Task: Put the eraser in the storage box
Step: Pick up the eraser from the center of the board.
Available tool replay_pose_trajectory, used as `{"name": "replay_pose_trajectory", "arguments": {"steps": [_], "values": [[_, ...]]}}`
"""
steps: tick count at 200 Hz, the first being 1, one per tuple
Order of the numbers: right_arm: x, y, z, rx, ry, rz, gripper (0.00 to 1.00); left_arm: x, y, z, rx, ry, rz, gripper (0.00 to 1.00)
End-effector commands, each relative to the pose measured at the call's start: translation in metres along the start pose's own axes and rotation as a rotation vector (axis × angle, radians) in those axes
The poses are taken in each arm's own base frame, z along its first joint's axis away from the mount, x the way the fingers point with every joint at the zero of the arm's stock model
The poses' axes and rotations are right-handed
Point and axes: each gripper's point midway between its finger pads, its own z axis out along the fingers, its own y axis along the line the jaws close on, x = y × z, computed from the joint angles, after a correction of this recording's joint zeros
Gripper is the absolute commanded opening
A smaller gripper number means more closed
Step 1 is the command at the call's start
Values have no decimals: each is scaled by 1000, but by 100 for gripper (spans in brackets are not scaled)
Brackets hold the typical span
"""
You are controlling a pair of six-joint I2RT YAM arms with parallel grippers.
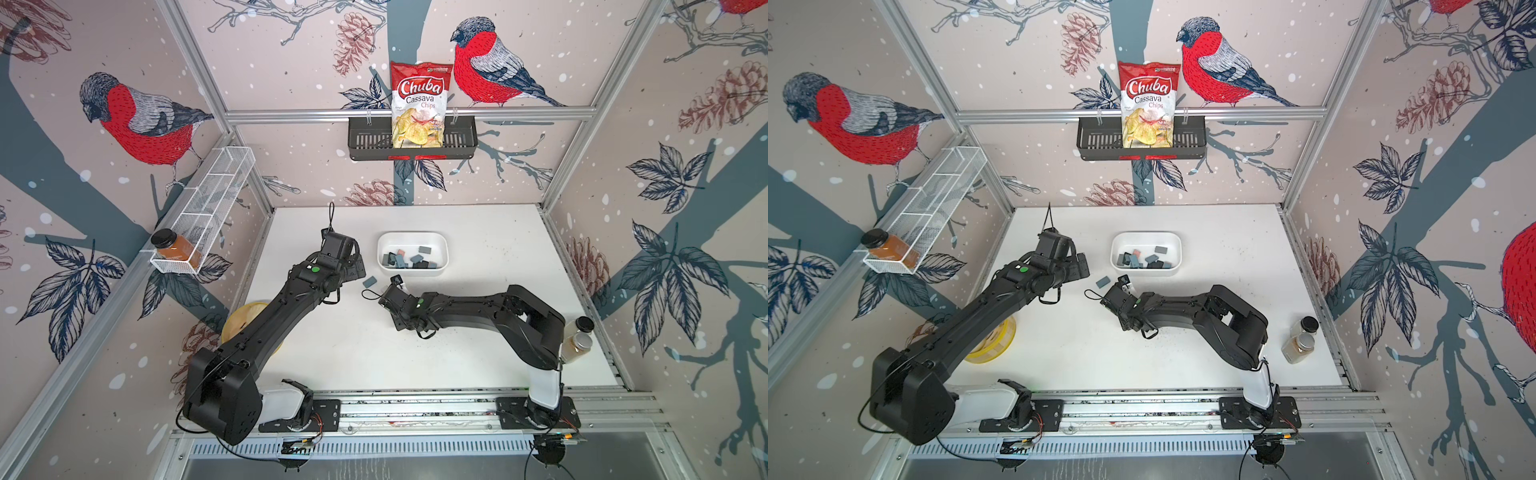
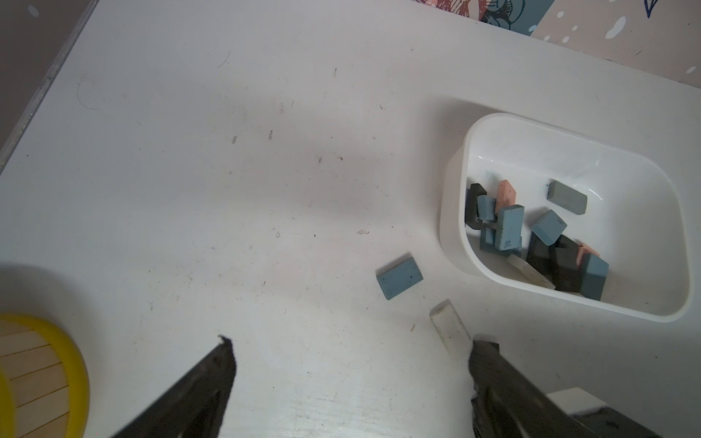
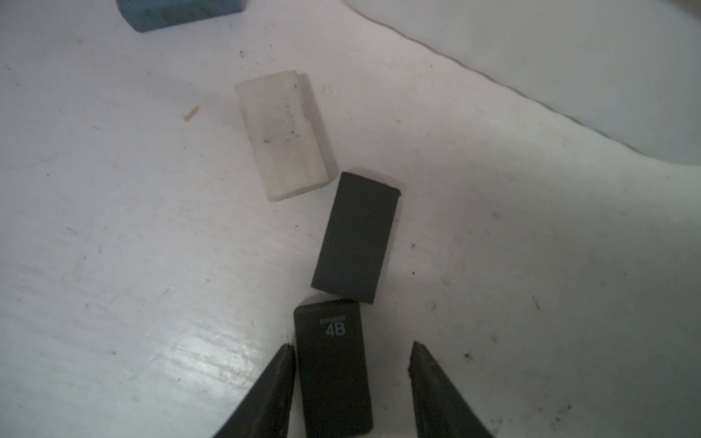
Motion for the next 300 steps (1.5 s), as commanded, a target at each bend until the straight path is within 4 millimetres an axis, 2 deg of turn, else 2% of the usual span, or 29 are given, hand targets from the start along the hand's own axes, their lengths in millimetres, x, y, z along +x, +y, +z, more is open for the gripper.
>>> {"name": "replay_pose_trajectory", "arguments": {"steps": [1, 125, 205, 235, 260, 300], "values": [[3, 1, 2, 1, 19, -11, 49, -4, -1, 1, 11, -15, -2, 97], [11, -2, -1, -10, 43, 9, 30, -3, 1, 3, 0, -8, -6, 97], [-1, -10, -16, -10, 5, 42, 25, -1, 2, 6, -4, 3, -5, 97], [-12, -15, -30, -3, -27, 52, 24, 2, 3, 10, -9, 20, -4, 97], [-29, -23, -46, 1, -70, 63, 24, 7, 1, 15, -11, 46, -2, 96], [-65, -53, -66, -16, -135, 125, 23, 16, -7, 26, 20, 97, 20, 96]]}}
